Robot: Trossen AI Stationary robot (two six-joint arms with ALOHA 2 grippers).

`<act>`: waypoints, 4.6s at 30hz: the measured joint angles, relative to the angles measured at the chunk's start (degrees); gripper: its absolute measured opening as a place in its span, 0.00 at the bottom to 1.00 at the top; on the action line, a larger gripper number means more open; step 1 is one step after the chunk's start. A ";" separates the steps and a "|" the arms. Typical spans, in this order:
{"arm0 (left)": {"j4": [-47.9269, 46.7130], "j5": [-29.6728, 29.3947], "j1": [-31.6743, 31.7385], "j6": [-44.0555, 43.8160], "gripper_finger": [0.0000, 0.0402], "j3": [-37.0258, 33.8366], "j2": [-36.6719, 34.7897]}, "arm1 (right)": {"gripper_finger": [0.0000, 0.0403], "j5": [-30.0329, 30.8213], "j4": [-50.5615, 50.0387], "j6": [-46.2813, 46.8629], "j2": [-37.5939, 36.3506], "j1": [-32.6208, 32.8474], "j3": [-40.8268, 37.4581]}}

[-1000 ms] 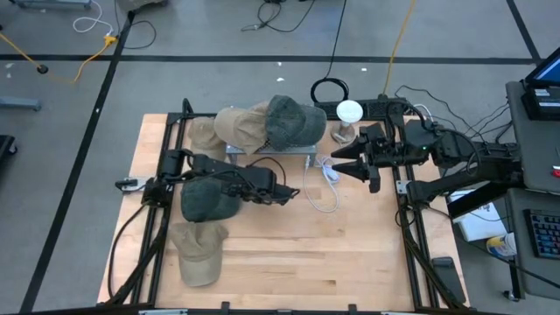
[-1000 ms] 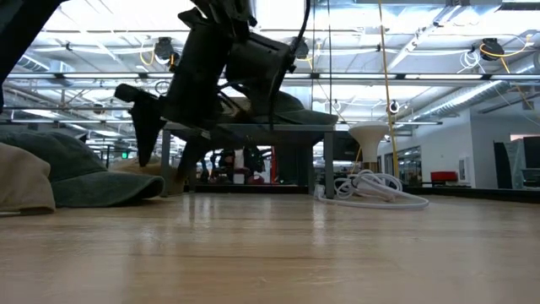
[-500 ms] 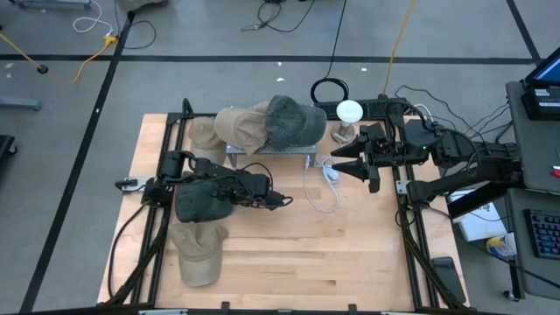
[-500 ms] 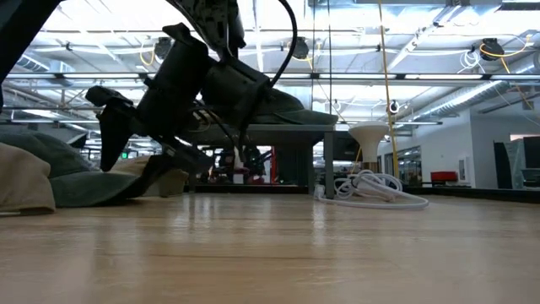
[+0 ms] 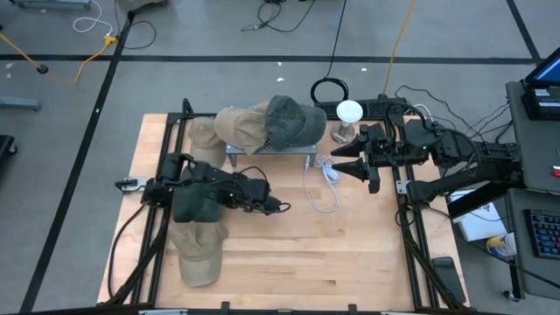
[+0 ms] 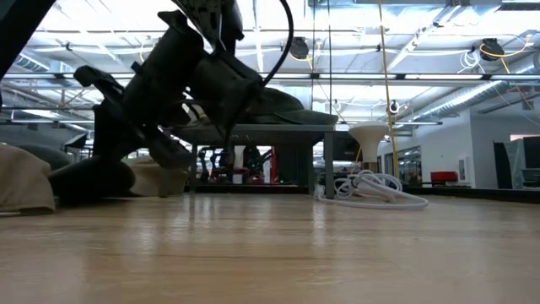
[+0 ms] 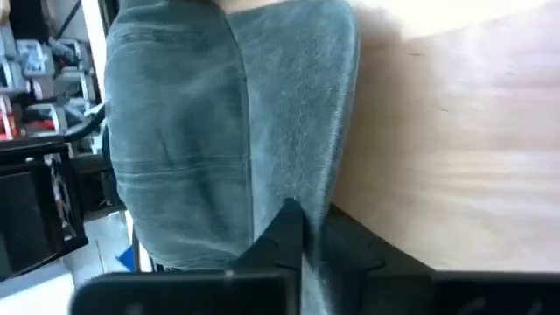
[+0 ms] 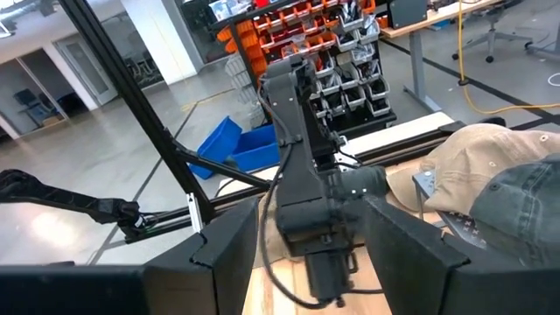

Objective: Pick & Place hat
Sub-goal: Stack the gray cap on the gray caps on the shelf

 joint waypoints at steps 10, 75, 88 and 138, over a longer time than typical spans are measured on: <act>-1.86 -0.31 -3.75 0.76 0.02 4.26 -2.59 | 0.49 0.00 0.02 -0.99 0.00 0.00 0.00; 0.72 -11.02 -12.25 48.15 0.02 52.55 -7.29 | 0.49 19.45 2.62 -1.28 18.35 19.54 0.00; 2.23 -8.77 -12.69 50.80 0.02 52.51 -7.28 | 0.46 20.96 2.58 -1.15 22.01 19.52 0.00; 34.45 -9.46 -17.42 127.80 0.42 52.49 -23.36 | 0.01 -11.56 47.04 -20.12 2.15 25.90 0.04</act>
